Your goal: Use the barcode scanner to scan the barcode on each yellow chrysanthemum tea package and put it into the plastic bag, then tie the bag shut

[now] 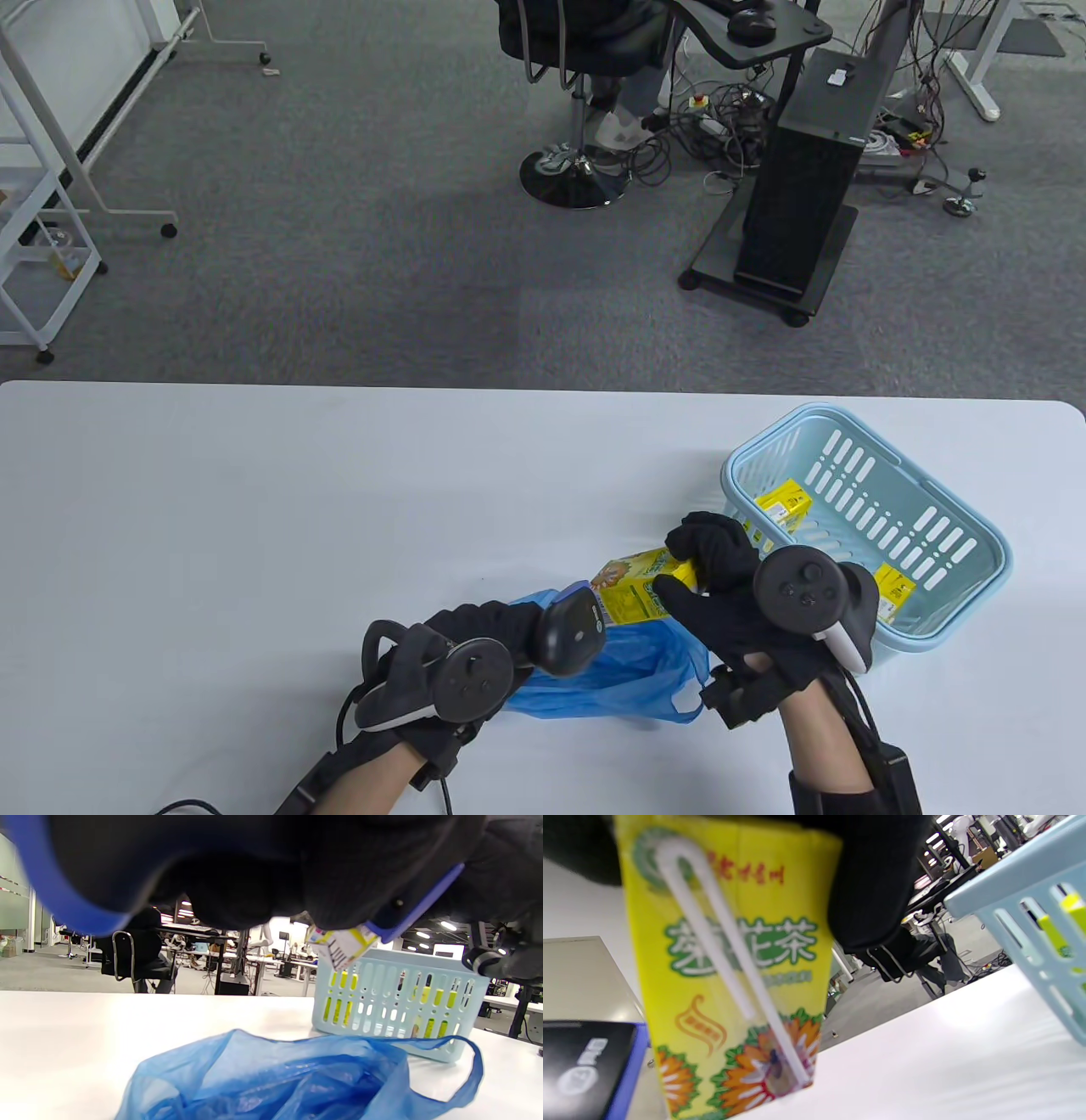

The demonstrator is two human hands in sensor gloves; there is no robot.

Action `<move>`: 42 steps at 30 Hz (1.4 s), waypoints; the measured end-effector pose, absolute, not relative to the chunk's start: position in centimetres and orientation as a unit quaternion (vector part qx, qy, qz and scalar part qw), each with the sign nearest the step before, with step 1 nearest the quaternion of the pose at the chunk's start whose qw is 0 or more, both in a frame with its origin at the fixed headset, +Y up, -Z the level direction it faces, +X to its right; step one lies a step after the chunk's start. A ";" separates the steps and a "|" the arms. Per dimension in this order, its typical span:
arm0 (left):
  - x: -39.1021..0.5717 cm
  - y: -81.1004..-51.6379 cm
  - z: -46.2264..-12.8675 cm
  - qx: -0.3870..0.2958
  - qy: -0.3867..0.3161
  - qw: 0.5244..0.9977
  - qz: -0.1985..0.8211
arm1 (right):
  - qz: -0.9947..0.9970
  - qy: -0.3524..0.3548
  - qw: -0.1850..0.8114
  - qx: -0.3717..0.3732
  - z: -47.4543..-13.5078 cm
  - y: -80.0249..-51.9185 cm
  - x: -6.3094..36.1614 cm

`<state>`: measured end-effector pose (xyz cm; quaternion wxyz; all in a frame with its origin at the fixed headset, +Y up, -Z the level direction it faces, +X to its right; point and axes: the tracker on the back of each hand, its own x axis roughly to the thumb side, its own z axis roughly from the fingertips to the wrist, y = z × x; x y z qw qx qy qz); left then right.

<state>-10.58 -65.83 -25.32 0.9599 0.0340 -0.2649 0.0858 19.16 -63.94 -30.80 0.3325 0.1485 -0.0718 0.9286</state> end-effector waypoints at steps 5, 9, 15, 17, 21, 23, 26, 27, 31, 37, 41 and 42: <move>-10.9 -65.7 -25.5 0.026 -0.262 0.960 0.091 | 0.930 -0.073 0.329 0.148 -30.8 -63.9 19.1; -12.2 -65.2 -26.0 0.006 -0.233 0.964 0.127 | 0.932 -0.071 0.321 0.152 -30.8 -63.9 18.9; -13.9 -64.8 -26.6 0.001 -0.212 0.967 0.142 | 0.938 -0.049 0.288 0.184 -30.7 -64.5 17.3; -14.1 -64.7 -26.6 0.002 -0.207 0.968 0.139 | 0.940 -0.035 0.279 0.191 -30.7 -64.9 16.7; -14.4 -64.5 -26.7 0.001 -0.203 0.968 0.148 | 0.949 0.005 0.230 0.216 -30.7 -66.1 15.2; -14.5 -64.6 -26.7 -0.001 -0.201 0.968 0.151 | 0.952 0.018 0.209 0.222 -30.8 -66.7 14.6; -14.5 -64.8 -26.8 -0.005 -0.199 0.969 0.145 | 0.954 0.035 0.193 0.228 -31.0 -67.9 14.0; -14.5 -64.8 -26.8 -0.007 -0.201 0.969 0.142 | 0.955 0.037 0.188 0.227 -31.0 -68.0 14.0; -14.5 -64.8 -26.9 -0.010 -0.201 0.970 0.134 | 0.964 0.040 0.142 0.222 -31.0 -67.7 14.1; -14.6 -64.9 -26.9 -0.014 -0.197 0.970 0.138 | 0.969 0.073 0.082 0.219 -31.0 -67.9 13.9; -14.5 -65.1 -27.0 -0.019 -0.200 0.971 0.130 | 0.970 0.092 0.050 0.219 -31.0 -68.4 13.6; -14.5 -65.1 -27.0 -0.020 -0.199 0.971 0.128 | 0.970 0.095 0.047 0.218 -31.0 -68.5 13.5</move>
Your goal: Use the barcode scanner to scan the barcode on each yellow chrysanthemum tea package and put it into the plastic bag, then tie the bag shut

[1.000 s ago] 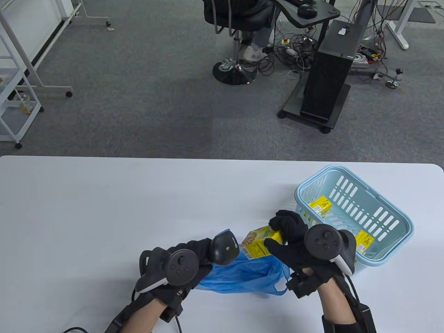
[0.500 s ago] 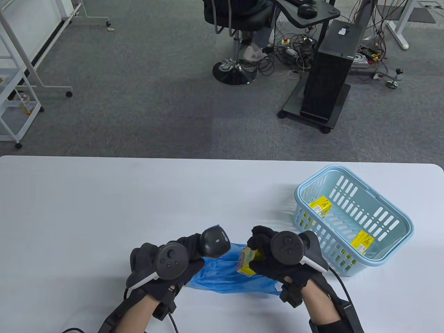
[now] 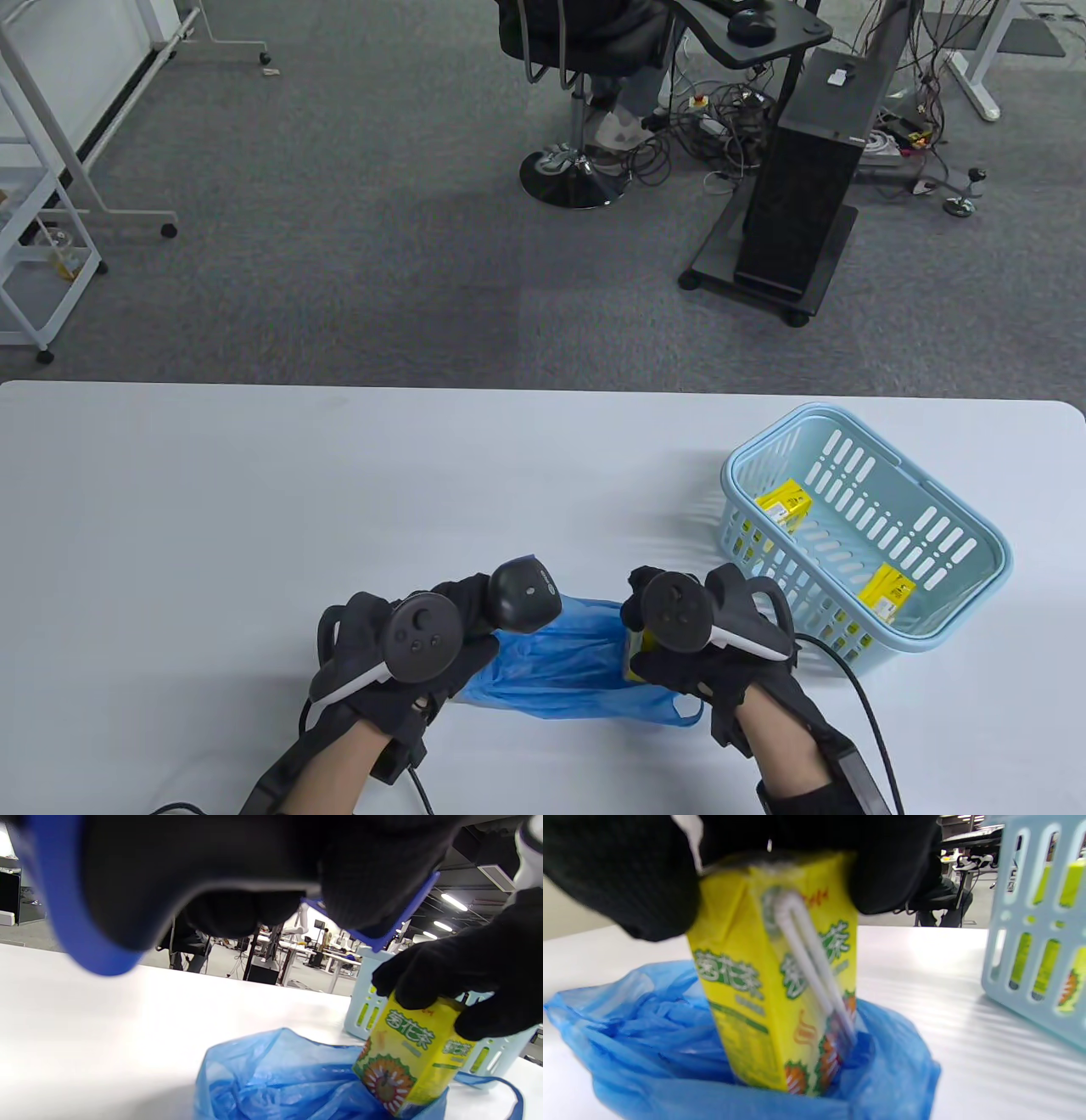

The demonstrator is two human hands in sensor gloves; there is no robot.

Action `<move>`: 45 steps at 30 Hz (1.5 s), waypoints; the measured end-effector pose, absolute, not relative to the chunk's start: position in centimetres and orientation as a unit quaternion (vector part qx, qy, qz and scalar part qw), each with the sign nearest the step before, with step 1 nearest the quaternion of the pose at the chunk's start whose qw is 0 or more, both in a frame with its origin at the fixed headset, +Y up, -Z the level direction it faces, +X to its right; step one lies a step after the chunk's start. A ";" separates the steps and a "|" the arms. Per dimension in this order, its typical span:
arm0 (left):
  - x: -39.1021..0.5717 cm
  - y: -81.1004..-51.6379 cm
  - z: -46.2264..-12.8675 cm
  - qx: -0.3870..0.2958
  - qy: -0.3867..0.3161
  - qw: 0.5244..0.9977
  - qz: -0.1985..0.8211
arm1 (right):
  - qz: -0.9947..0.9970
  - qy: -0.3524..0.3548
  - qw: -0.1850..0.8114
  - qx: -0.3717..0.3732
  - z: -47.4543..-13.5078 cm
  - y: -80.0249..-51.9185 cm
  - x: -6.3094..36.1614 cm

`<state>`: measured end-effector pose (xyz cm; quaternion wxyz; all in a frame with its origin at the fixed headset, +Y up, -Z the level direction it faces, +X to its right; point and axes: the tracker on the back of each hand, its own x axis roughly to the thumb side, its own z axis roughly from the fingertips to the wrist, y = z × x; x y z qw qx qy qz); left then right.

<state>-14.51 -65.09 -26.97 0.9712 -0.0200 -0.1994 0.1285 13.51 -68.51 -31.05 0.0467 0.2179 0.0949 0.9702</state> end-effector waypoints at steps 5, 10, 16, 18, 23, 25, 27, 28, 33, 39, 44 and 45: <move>-14.6 -65.1 -27.0 -0.023 -0.197 0.971 0.131 | 0.969 0.110 0.040 0.216 -31.2 -69.2 13.3; -14.6 -65.1 -27.0 -0.023 -0.196 0.972 0.131 | 0.970 0.116 0.049 0.210 -31.3 -69.7 13.3; -14.5 -65.1 -27.0 -0.024 -0.202 0.971 0.126 | 0.971 0.117 0.053 0.203 -31.2 -69.8 13.3; -14.6 -65.0 -27.0 -0.022 -0.202 0.970 0.131 | 0.971 0.117 0.049 0.202 -31.2 -69.6 13.3; -14.7 -64.8 -26.9 -0.019 -0.202 0.969 0.138 | 0.972 0.111 0.060 0.199 -31.1 -68.9 13.7; -14.7 -64.8 -26.9 -0.018 -0.206 0.969 0.134 | 0.972 0.104 0.063 0.199 -30.9 -68.5 13.9; -14.6 -64.8 -26.8 -0.019 -0.207 0.969 0.133 | 0.974 0.092 0.072 0.194 -30.8 -67.7 14.2; -14.6 -64.7 -26.8 -0.019 -0.209 0.969 0.133 | 0.975 0.086 0.078 0.192 -30.7 -67.3 14.4; -14.4 -64.3 -26.5 -0.013 -0.217 0.965 0.144 | 0.977 0.055 0.107 0.177 -30.4 -65.1 15.6; -14.5 -63.0 -25.9 0.003 -0.228 0.961 0.156 | 0.981 -0.001 0.128 0.149 -29.6 -62.1 17.8; -15.1 -61.5 -25.2 0.025 -0.234 0.954 0.184 | 0.985 -0.031 0.121 0.116 -29.9 -61.0 19.8; -15.1 -61.4 -25.1 0.027 -0.237 0.953 0.188 | 0.986 -0.036 0.120 0.108 -30.1 -60.7 20.3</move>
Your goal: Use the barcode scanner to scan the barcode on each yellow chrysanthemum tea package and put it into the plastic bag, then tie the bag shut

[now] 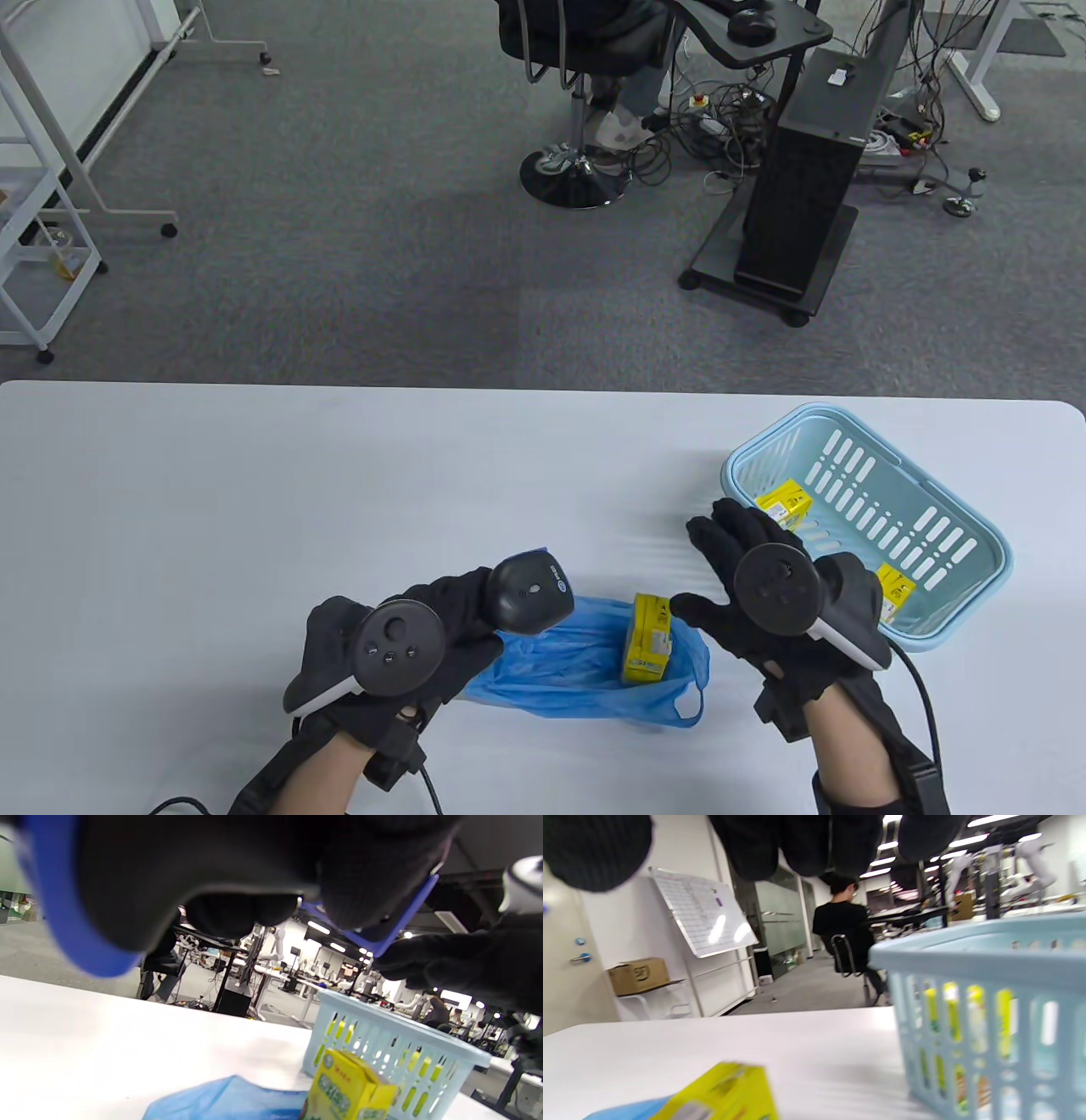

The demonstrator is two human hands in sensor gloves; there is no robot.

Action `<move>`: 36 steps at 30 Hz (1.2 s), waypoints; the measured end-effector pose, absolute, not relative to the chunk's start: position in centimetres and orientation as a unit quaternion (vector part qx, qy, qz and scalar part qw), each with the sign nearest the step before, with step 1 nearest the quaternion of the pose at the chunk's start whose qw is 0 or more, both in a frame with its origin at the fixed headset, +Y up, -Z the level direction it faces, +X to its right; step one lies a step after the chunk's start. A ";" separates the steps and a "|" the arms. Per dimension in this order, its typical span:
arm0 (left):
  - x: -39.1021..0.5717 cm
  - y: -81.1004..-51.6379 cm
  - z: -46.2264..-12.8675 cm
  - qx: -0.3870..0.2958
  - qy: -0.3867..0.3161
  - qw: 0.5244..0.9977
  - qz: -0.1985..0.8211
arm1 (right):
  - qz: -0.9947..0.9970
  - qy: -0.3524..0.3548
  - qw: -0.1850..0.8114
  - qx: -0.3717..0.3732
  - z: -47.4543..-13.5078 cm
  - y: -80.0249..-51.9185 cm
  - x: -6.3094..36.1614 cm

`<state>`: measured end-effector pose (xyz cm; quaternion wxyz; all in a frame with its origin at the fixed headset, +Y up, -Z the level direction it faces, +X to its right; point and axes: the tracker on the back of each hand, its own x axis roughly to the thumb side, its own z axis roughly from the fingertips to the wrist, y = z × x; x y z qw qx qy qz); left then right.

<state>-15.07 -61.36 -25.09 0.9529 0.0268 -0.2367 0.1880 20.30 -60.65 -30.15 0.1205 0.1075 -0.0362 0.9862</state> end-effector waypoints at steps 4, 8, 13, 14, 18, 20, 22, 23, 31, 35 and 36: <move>-14.6 -60.4 -24.3 0.028 -0.268 0.940 0.208 | 0.990 -0.038 0.104 0.085 -32.0 -59.0 22.4; -13.8 -59.4 -23.4 0.039 -0.295 0.934 0.199 | 0.998 -0.036 0.039 0.038 -33.9 -57.8 23.9; -13.4 -58.9 -22.7 0.036 -0.305 0.931 0.197 | 0.999 -0.007 0.038 -0.010 -38.7 -58.2 26.3; -13.5 -58.8 -22.7 0.038 -0.306 0.930 0.200 | 0.999 0.002 0.033 -0.022 -39.8 -58.6 26.9; -13.8 -58.6 -22.7 0.038 -0.306 0.928 0.209 | 0.997 0.046 0.036 -0.054 -43.1 -60.1 28.4; -14.0 -58.6 -22.7 0.036 -0.304 0.929 0.210 | 0.996 0.058 0.021 -0.059 -44.4 -61.0 28.8; -14.2 -58.6 -22.9 0.033 -0.300 0.930 0.211 | 0.995 0.078 0.012 -0.059 -45.3 -61.8 28.9; -14.3 -58.7 -23.0 0.030 -0.298 0.930 0.214 | 0.994 0.088 0.017 -0.057 -45.7 -62.2 28.9; -15.0 -59.3 -23.7 0.021 -0.285 0.934 0.213 | 0.983 0.178 0.021 -0.034 -47.3 -64.9 28.6; -14.9 -59.6 -24.0 0.024 -0.284 0.936 0.209 | 0.980 0.197 0.012 -0.028 -47.6 -65.3 28.5; -14.9 -59.7 -24.1 0.020 -0.284 0.935 0.211 | 0.979 0.204 0.012 -0.024 -47.7 -65.4 28.4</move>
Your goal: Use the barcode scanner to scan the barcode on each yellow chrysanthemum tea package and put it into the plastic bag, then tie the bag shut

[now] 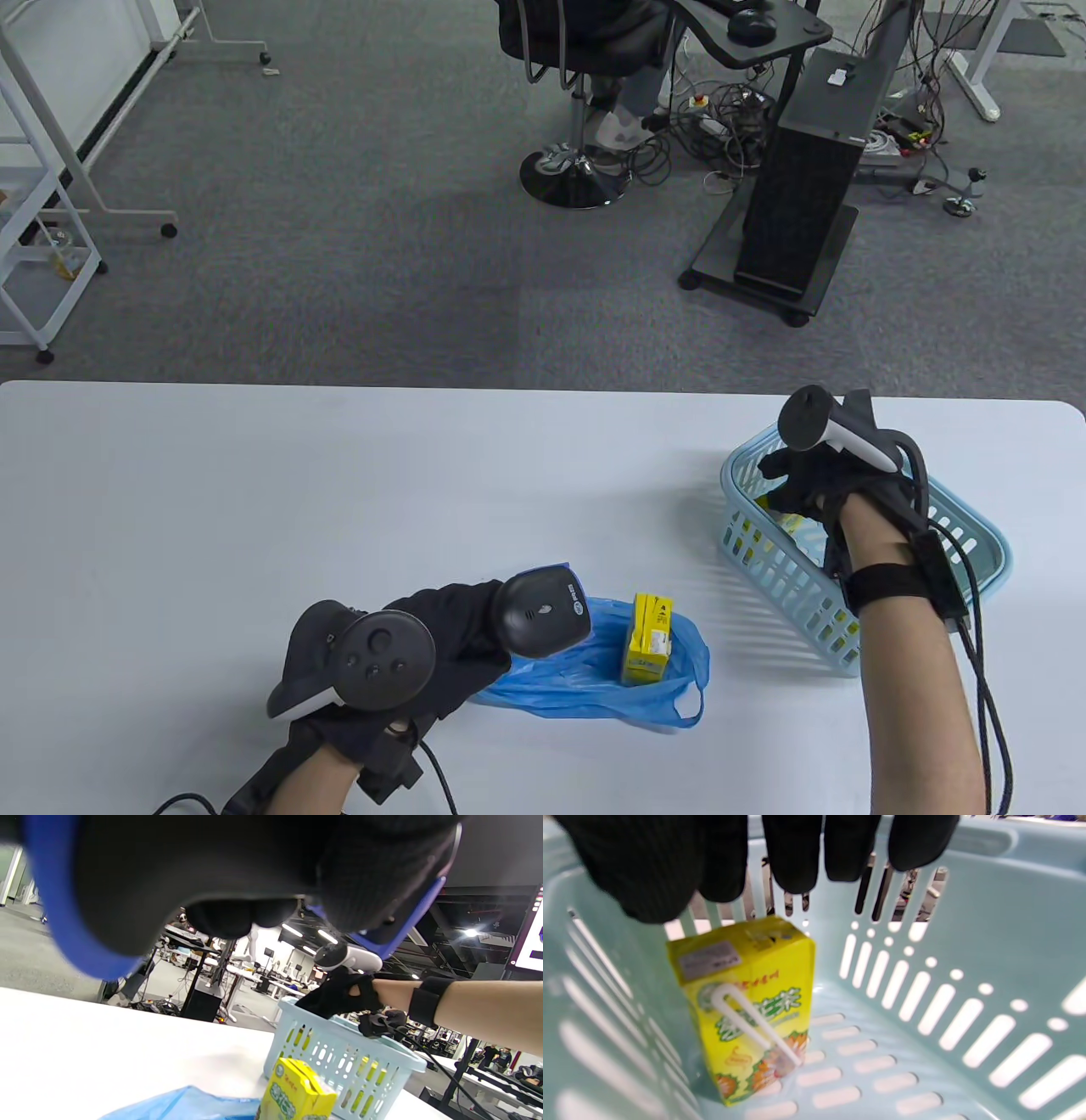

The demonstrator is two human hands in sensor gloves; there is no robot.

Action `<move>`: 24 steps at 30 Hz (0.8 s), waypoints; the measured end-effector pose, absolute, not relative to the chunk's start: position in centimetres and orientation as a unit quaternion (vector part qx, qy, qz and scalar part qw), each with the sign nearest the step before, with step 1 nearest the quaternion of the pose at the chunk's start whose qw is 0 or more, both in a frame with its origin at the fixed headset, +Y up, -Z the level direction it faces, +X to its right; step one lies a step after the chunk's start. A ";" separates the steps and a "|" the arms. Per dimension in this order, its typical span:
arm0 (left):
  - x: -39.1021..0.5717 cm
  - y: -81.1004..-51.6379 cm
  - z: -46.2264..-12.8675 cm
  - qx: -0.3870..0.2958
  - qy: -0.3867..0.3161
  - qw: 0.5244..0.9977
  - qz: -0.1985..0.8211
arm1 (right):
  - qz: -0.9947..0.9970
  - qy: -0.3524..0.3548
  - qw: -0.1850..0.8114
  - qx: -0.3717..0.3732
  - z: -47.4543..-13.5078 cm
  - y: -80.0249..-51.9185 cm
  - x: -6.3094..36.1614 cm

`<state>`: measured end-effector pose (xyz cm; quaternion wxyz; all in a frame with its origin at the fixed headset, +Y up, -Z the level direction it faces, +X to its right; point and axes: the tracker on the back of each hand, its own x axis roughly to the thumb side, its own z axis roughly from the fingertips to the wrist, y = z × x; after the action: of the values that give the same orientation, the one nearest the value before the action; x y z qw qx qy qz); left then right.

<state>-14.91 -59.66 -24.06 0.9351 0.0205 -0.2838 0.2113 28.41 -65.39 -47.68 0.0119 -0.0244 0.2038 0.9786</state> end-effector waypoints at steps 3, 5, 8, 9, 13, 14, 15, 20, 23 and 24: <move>-14.8 -59.8 -24.2 0.017 -0.280 0.937 0.207 | 0.970 0.243 -0.008 -0.023 -47.8 -66.1 28.3; -14.7 -59.9 -24.2 0.017 -0.279 0.939 0.199 | 0.954 0.296 -0.039 -0.018 -47.8 -67.2 28.3; -14.5 -60.0 -24.2 0.018 -0.275 0.945 0.179 | 0.944 0.328 -0.036 -0.009 -47.9 -67.9 28.4; -14.4 -60.1 -24.2 0.017 -0.275 0.945 0.176 | 0.943 0.329 -0.038 -0.013 -47.9 -67.9 28.4; -14.5 -60.2 -24.4 0.011 -0.272 0.945 0.184 | 0.943 0.330 -0.044 -0.019 -48.0 -67.9 28.3; -14.5 -60.3 -24.4 0.010 -0.271 0.944 0.186 | 0.942 0.332 -0.045 -0.018 -48.0 -67.9 28.2; -14.5 -60.2 -24.4 0.011 -0.270 0.945 0.186 | 0.942 0.333 -0.045 -0.017 -48.0 -68.0 28.2; -14.8 -59.9 -24.2 0.018 -0.269 0.946 0.182 | 0.939 0.341 -0.038 -0.034 -47.9 -68.1 28.7; -15.0 -59.6 -24.0 0.022 -0.268 0.944 0.192 | 0.947 0.315 -0.051 -0.043 -47.6 -67.3 28.6; -15.1 -59.4 -24.0 0.025 -0.268 0.943 0.196 | 0.955 0.286 -0.056 -0.050 -47.2 -66.7 28.6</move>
<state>-15.06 -59.42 -23.97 0.9431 0.0248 -0.2676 0.1958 28.61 -66.68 -47.23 -0.0559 -0.0495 0.2861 0.9553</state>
